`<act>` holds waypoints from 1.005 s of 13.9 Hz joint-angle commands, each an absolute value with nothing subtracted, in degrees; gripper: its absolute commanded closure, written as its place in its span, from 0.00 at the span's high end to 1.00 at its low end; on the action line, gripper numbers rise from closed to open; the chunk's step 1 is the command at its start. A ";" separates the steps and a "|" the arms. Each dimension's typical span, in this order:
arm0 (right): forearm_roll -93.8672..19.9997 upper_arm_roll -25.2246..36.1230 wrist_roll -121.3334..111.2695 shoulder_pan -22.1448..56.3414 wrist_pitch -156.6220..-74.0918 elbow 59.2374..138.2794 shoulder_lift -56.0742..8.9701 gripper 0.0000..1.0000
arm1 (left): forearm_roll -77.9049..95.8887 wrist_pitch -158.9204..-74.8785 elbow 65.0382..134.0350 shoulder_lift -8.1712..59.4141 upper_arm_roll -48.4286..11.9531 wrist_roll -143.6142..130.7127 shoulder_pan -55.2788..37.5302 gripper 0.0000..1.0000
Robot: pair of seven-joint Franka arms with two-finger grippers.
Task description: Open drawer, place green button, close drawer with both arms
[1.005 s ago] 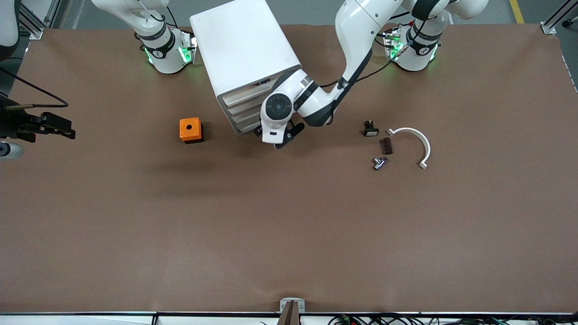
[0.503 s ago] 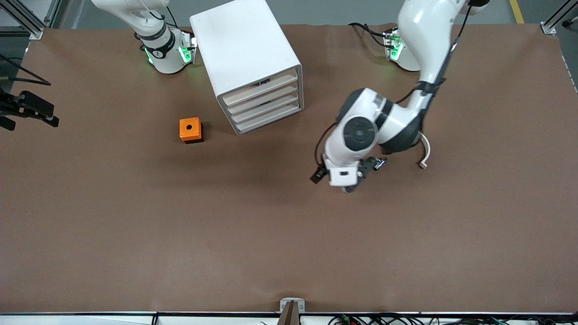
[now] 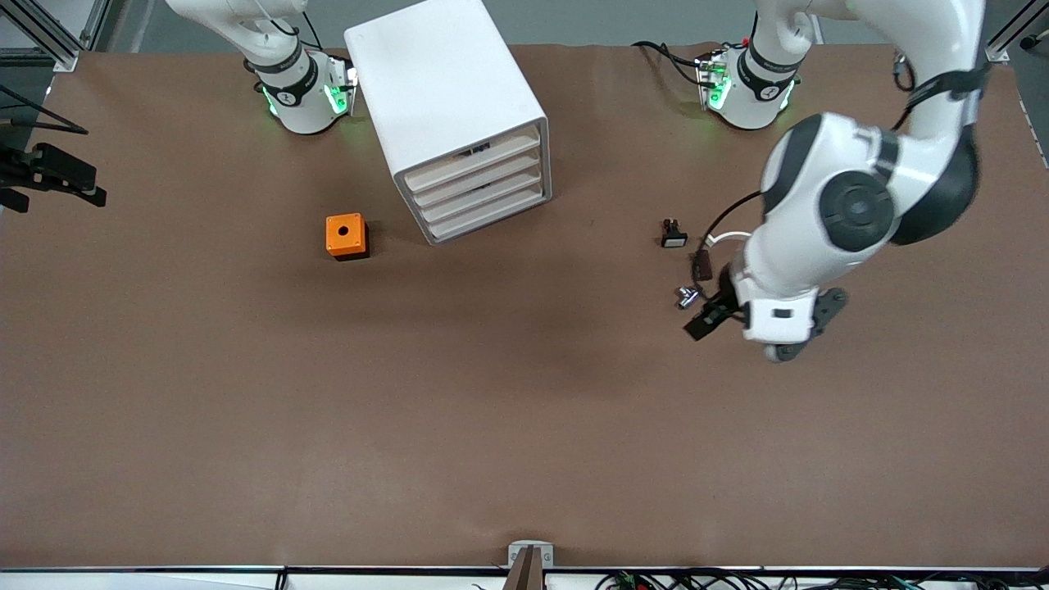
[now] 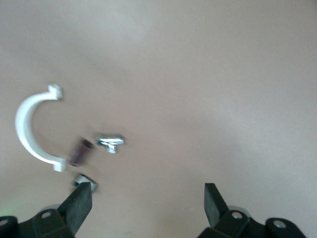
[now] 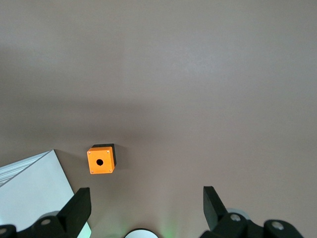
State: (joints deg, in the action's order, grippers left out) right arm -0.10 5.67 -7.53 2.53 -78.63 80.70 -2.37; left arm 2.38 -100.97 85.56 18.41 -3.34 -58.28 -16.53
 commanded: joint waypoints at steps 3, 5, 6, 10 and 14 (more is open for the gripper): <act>-2.19 4.92 -4.86 1.76 -78.31 82.00 0.43 1.00 | 1.14 -91.25 87.36 8.63 -3.70 -42.05 -10.46 1.00; -3.08 5.01 -2.90 1.67 -78.83 83.58 1.66 1.00 | 0.36 -88.69 87.97 5.38 -3.34 -35.80 -8.10 1.00; -3.08 5.01 -2.90 1.76 -79.53 83.93 1.84 1.00 | 0.35 -86.94 88.07 3.80 -3.43 -32.38 -6.00 1.00; -2.46 5.01 -5.52 1.76 -83.83 90.24 6.13 1.00 | 0.35 -84.64 90.87 -1.83 -3.08 -15.30 -2.03 1.00; -2.20 5.19 -7.12 1.58 -85.17 92.46 7.82 1.00 | 0.35 -87.10 95.62 -6.32 -3.60 -13.28 -0.53 1.00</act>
